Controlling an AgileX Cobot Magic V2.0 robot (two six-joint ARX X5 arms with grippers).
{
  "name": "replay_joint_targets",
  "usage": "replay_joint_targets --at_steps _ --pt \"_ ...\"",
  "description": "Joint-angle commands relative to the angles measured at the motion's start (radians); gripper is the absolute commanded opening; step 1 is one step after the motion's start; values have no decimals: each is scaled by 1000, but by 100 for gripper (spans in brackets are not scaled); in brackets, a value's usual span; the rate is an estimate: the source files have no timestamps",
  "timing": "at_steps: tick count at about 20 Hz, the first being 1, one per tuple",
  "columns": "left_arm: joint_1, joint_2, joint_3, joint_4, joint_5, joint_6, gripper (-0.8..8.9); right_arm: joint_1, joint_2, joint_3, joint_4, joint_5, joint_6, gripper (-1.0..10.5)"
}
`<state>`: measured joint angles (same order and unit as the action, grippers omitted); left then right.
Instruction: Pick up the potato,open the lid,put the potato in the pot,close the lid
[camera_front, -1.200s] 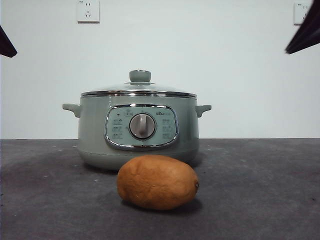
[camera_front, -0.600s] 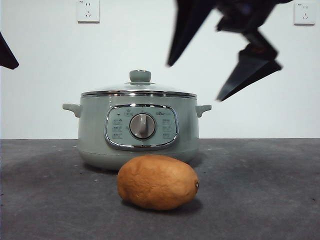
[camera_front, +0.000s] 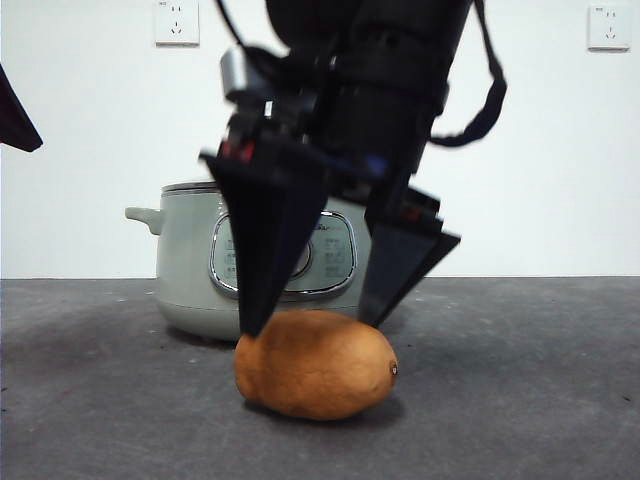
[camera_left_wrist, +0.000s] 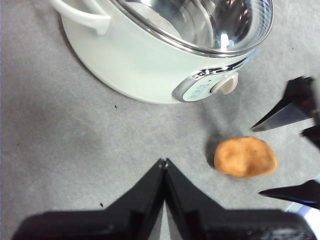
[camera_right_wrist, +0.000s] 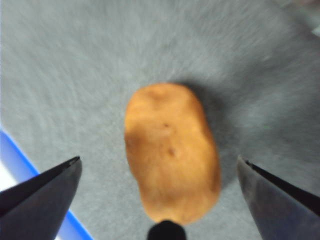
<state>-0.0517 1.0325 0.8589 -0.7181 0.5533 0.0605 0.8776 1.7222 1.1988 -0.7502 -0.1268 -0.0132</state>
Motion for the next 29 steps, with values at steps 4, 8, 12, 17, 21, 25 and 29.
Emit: replay_joint_targets --at_steps 4,8,12,17,21,25,29 --pt "-2 2 1 0 4 27 -4 2 76 0 32 4 -21 628" --pt "-2 2 1 -12 4 27 -4 2 87 0 48 4 -33 393" --pt "-2 2 1 -6 3 27 -4 2 87 0 26 4 -43 -11" --pt "-3 9 10 46 3 -8 -4 -6 63 3 -17 5 -11 -11" --pt "-47 87 124 41 -14 -8 0 -11 -58 3 -115 41 -14 -11" --pt "-128 249 343 -13 -30 -3 101 -37 -218 3 -256 47 -8 -11" --pt "-214 436 592 -92 -88 36 403 -50 -379 3 -374 76 45 -11"
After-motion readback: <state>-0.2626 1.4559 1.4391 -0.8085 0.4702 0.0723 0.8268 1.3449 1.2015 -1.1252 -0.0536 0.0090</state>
